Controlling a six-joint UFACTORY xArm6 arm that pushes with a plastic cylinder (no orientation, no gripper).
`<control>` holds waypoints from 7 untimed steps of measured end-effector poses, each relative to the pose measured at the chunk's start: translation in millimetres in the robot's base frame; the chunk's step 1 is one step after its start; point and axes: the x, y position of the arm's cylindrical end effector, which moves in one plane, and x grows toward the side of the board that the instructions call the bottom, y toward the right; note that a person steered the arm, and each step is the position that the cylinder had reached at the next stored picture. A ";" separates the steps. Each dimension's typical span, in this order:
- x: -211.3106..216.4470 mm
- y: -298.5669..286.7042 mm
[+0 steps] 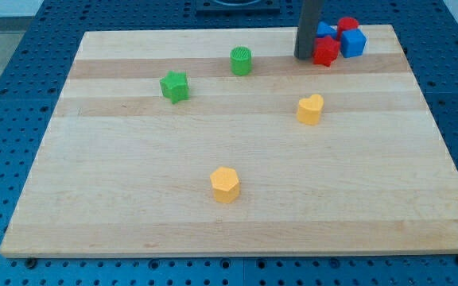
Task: Place the red star to the bottom of the blue triangle
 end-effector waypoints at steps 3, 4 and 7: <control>39.4 14.0; 28.9 35.0; 19.0 51.3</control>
